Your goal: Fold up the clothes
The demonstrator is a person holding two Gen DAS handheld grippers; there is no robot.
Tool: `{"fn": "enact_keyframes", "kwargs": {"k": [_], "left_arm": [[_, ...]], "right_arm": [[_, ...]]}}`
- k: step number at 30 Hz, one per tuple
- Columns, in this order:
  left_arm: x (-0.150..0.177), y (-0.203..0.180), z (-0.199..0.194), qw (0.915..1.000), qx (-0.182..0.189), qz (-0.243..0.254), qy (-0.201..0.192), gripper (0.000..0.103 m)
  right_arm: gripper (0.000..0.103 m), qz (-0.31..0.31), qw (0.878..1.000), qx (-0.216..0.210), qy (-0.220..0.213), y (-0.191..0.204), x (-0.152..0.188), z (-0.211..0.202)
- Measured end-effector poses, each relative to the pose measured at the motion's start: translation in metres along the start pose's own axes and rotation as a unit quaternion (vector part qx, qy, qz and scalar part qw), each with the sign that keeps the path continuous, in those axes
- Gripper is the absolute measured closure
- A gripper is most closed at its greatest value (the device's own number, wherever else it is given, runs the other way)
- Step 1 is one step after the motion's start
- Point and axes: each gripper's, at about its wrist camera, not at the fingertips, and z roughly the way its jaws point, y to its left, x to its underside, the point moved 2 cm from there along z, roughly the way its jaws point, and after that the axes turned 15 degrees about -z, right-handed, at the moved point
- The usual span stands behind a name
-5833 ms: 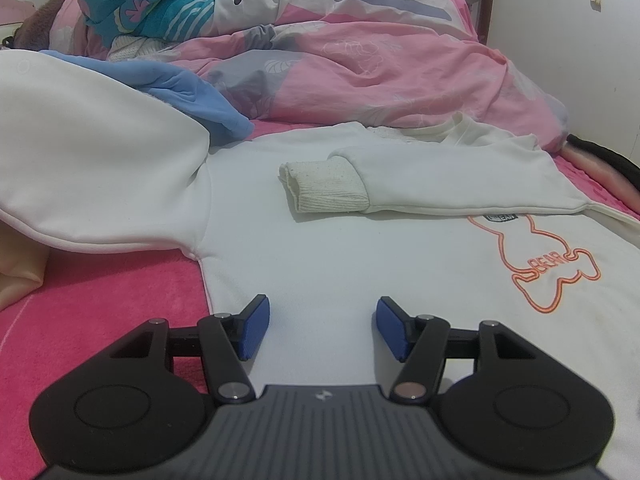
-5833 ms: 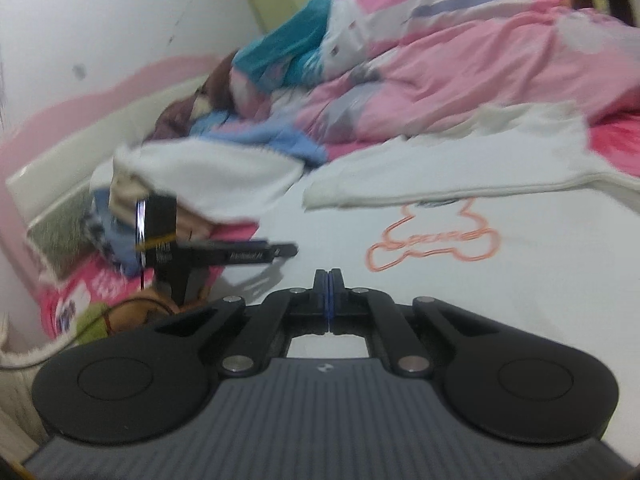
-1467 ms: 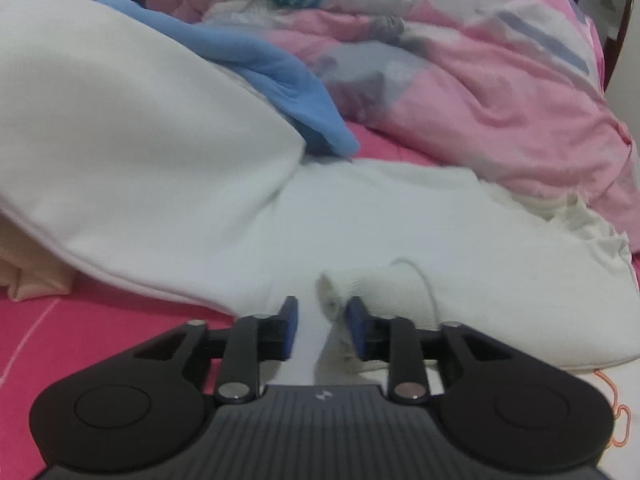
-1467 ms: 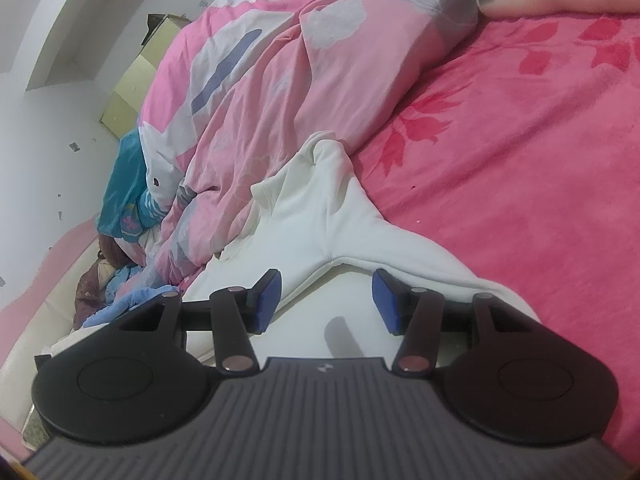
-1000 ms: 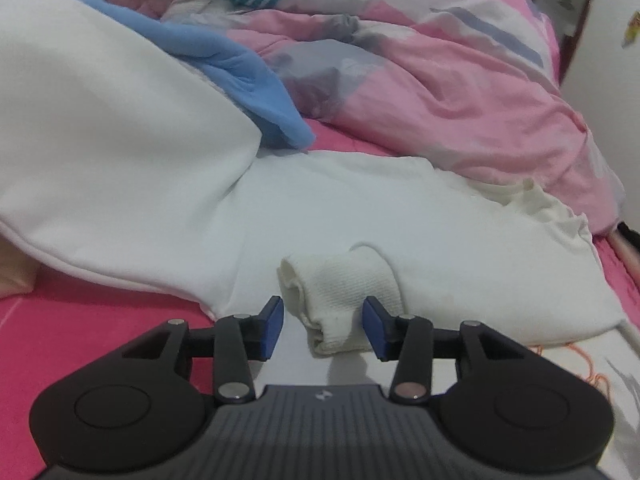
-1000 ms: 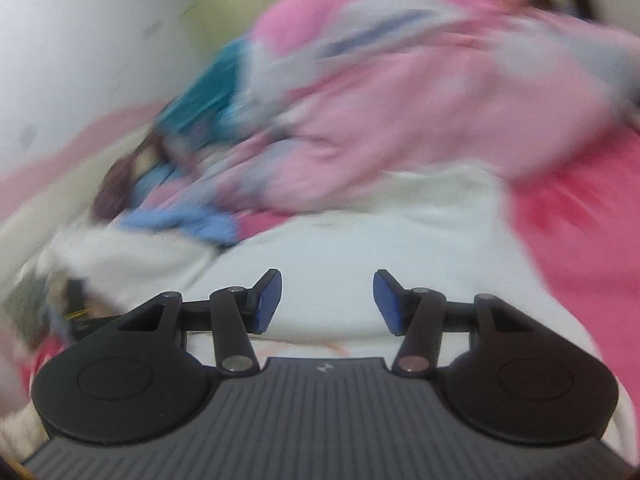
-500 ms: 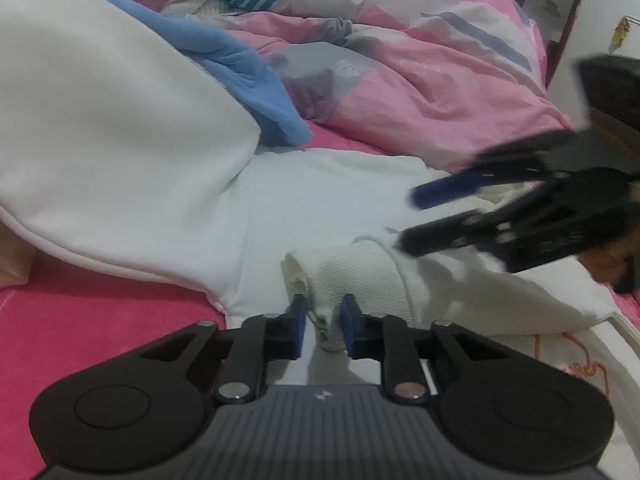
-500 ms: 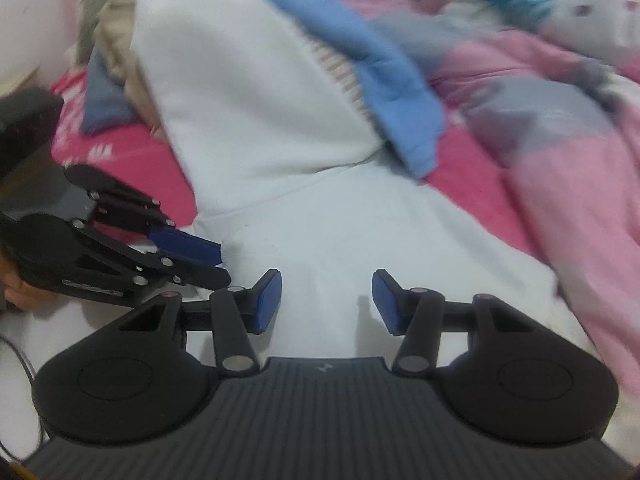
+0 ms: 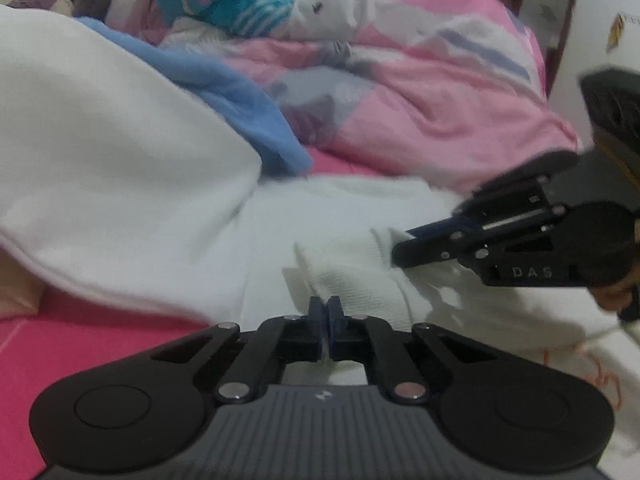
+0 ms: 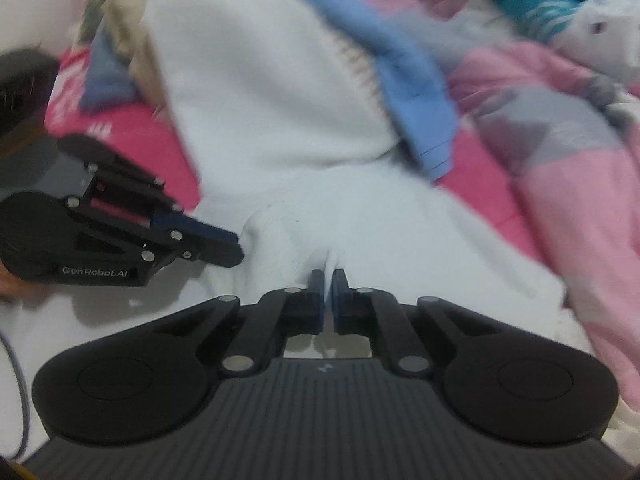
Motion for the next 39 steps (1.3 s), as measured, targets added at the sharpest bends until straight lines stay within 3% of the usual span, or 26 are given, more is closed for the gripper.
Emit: {"fn": "enact_keyframes", "kwargs": {"k": [5,10,12,15,19,22,25,27,29,32,35,39], "left_arm": [[-0.012,0.006,0.01,0.9998,-0.009,-0.017,0.0,0.101],[-0.008,0.014,0.024,0.9991,-0.024,-0.021,0.027,0.101],[-0.007,0.012,0.024,0.9993,-0.027,-0.012,0.023,0.101],[-0.005,0.01,0.023,0.9994,-0.03,0.001,0.017,0.1],[-0.008,0.009,0.016,0.9995,-0.03,0.003,0.008,0.09],[-0.014,0.004,0.0,0.9994,-0.03,0.008,-0.014,0.085],[-0.02,-0.013,-0.009,0.9994,-0.01,0.019,-0.026,0.084],[-0.019,-0.03,-0.009,0.9991,0.005,0.035,-0.022,0.076],[-0.013,-0.049,0.0,0.9983,0.012,0.055,-0.01,0.073],[-0.001,-0.068,0.024,0.9969,0.018,0.072,0.027,0.072],[0.013,-0.069,0.046,0.9948,-0.003,0.084,0.058,0.073],[0.013,-0.066,0.034,0.9948,-0.012,0.082,0.058,0.072]], "right_arm": [[0.101,0.016,0.998,0.051,-0.019,-0.008,0.005,0.014],[0.098,0.024,0.997,0.07,-0.015,-0.011,0.017,0.053],[0.087,0.051,0.995,0.085,-0.024,-0.019,0.018,0.048],[0.08,0.116,0.987,0.109,-0.038,-0.037,0.021,0.03],[0.078,0.246,0.949,0.178,-0.084,-0.067,0.051,-0.056],[0.078,0.341,0.901,0.237,-0.125,-0.073,0.103,-0.146],[0.078,0.402,0.863,0.276,-0.133,-0.063,0.162,-0.213],[0.078,0.432,0.845,0.294,-0.109,-0.056,0.197,-0.236],[0.077,0.46,0.831,0.303,-0.083,-0.048,0.227,-0.246],[0.077,0.5,0.811,0.294,-0.08,-0.033,0.26,-0.252],[0.077,0.529,0.796,0.285,-0.075,-0.024,0.282,-0.25],[0.077,0.559,0.778,0.275,-0.077,-0.007,0.297,-0.26]]}}
